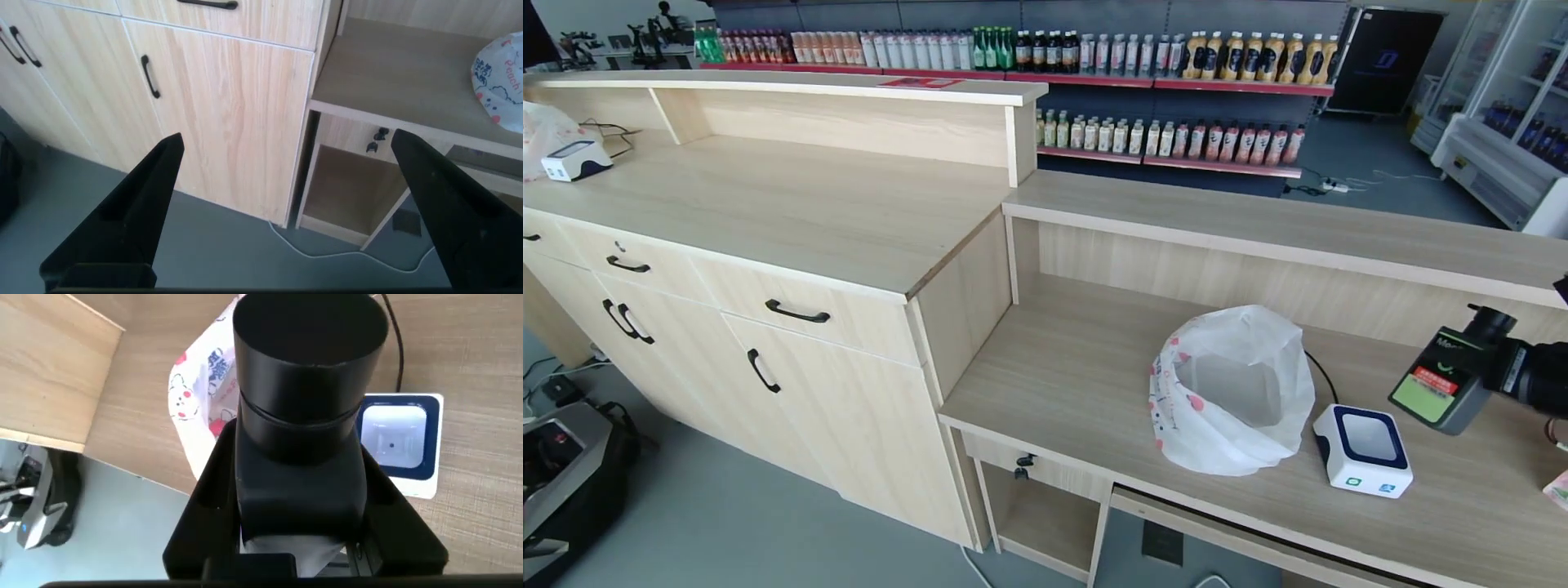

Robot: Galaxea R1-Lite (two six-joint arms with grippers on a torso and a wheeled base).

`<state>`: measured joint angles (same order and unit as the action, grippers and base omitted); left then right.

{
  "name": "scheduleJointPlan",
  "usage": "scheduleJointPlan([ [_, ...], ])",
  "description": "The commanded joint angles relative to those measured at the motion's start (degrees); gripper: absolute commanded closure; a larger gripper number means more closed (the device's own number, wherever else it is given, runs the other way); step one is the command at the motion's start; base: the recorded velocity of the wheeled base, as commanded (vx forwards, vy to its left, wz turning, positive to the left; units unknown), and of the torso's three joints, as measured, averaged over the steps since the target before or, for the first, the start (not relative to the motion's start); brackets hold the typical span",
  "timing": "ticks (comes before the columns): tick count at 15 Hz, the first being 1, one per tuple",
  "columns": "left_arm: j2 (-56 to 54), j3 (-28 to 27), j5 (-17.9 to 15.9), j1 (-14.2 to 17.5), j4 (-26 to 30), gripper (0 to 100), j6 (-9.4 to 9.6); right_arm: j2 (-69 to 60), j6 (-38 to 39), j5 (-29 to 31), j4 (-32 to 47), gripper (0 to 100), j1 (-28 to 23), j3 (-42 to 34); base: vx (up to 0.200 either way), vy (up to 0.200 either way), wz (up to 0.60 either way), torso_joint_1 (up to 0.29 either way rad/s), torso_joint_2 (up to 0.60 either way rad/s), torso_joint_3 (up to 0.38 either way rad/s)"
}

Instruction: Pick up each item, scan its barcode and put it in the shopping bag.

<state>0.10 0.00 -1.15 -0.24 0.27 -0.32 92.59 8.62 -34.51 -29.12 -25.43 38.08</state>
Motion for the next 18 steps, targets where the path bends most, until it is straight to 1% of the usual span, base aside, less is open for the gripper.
scheduleJointPlan([
  [1,-0.01,0.0,0.0,-0.02,0.0,0,-0.03,6.55,0.35,-6.71,1.97,100,-5.07,3.14,0.0,0.0,0.0,0.0,0.0,0.0],
  [2,-0.01,0.0,0.0,-0.02,0.0,0,-0.03,7.87,0.26,-10.05,2.84,100,-6.3,4.37,0.0,0.0,0.0,0.0,0.0,0.0],
  [3,-0.01,0.0,0.0,-0.02,0.0,0,-0.03,9.45,0.08,-11.19,3.11,100,-6.91,5.77,0.0,0.0,0.0,0.0,0.0,0.0],
  [5,-0.01,0.0,0.0,-0.02,0.0,0,-0.03,12.0,0.08,-11.72,3.11,100,-7.62,7.53,0.0,0.0,0.0,0.0,0.0,0.0],
  [11,-0.01,0.0,0.0,-0.02,0.0,0,-0.03,20.09,-0.09,-12.16,3.11,100,-7.09,12.01,0.0,0.0,0.0,0.0,0.0,0.0],
  [12,-0.01,0.0,0.0,-0.02,0.0,0,-0.03,21.85,-3.78,-12.16,3.2,100,-6.21,11.93,0.0,0.0,0.0,0.0,0.0,0.0],
  [13,-0.01,0.0,0.0,-0.02,0.0,0,-0.03,22.72,-5.54,-12.16,3.2,100,-6.12,11.75,0.0,0.0,0.0,0.0,0.0,0.0],
  [15,-0.01,0.0,0.0,-0.02,0.0,0,-0.03,24.48,-7.48,-12.16,3.11,100,-5.51,11.84,0.0,0.0,0.0,0.0,0.0,0.0],
  [18,-0.01,0.0,0.0,-0.02,0.0,0,-0.03,25.19,-8.09,-12.25,3.11,100,-4.89,11.75,0.0,0.0,0.0,0.0,0.0,0.0],
])
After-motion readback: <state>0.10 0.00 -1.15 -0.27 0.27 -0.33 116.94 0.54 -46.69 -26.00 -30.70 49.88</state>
